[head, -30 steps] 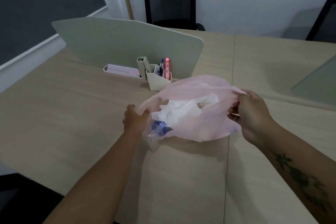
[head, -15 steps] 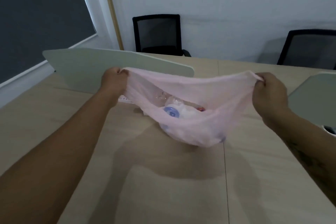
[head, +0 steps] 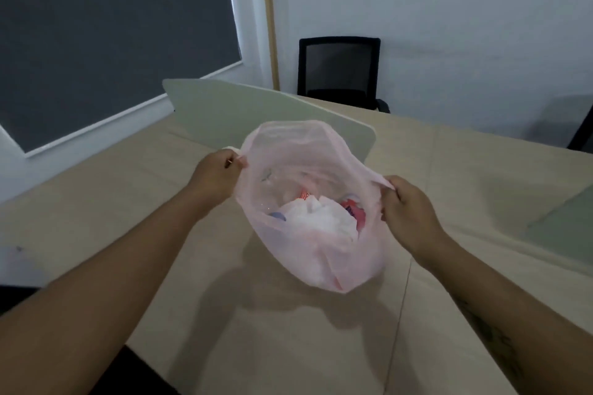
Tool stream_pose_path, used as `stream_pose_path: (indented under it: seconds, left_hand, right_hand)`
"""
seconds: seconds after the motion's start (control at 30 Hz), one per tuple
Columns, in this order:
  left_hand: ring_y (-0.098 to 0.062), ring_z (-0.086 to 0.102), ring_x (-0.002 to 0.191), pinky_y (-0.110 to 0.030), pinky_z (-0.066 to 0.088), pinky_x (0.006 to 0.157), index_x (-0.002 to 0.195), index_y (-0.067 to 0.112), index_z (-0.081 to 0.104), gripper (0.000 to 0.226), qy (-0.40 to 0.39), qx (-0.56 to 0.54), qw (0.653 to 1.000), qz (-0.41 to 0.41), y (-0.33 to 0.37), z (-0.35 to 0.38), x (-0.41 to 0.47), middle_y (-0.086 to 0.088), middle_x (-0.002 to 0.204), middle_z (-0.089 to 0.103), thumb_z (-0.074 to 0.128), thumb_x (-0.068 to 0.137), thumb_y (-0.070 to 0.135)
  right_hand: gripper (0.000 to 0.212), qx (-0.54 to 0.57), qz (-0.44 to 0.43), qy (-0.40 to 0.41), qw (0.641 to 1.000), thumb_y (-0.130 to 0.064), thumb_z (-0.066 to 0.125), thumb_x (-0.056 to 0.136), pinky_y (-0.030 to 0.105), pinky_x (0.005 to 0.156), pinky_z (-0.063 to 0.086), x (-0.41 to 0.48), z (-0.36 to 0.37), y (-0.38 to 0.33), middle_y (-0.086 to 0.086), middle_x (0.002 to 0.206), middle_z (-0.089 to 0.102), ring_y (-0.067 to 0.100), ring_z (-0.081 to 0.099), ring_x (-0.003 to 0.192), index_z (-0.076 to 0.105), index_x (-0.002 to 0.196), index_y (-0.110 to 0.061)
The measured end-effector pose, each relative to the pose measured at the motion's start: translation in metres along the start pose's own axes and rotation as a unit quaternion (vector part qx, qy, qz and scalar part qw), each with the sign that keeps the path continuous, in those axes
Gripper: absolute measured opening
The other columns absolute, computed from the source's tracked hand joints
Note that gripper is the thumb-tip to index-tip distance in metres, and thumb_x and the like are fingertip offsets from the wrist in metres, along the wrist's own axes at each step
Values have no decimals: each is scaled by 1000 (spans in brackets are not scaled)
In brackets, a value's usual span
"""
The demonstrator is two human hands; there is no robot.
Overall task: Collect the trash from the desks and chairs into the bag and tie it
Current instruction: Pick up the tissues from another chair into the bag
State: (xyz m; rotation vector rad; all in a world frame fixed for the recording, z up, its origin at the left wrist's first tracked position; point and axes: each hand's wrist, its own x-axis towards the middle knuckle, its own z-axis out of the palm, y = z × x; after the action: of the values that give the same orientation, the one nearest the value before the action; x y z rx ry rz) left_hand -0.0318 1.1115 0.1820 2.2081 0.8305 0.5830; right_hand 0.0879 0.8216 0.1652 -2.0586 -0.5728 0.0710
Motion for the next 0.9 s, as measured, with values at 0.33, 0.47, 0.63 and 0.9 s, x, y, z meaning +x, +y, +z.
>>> stream_pose_path:
  seconds: [0.33,0.47,0.63,0.9]
  left_hand:
    - [-22,39,137,-34,36,111,149,31,34,81,-247,301,884,-260,-91,-86,-217,0,155,36,39,84,78]
    - [-15,39,137,-35,27,117,146,43,37,82,-281,423,815,-280,-94,-108,-279,12,152,41,25,78,88]
    - [-18,12,151,-50,-5,119,144,49,36,79,-246,487,787,-288,-111,-119,-288,19,159,26,17,78,88]
    - [-27,3,152,-56,1,118,139,51,45,59,-90,516,805,-279,-179,-183,-309,11,164,16,24,88,73]
  right_hand:
    - [35,-71,-126,-149,978,-22,39,100,29,89,41,-74,118,23,3,108,61,20,54,98,64,124,-14]
    - [39,-279,-267,-233,892,-33,45,82,43,85,47,-106,174,52,9,119,59,34,55,106,67,114,-30]
    - [44,-389,-296,-372,789,-36,41,84,59,105,37,-134,234,96,9,143,53,43,45,132,61,123,-36]
    - [57,-389,-255,-336,819,-37,33,88,56,112,26,-153,296,68,6,152,41,39,35,139,43,144,-31]
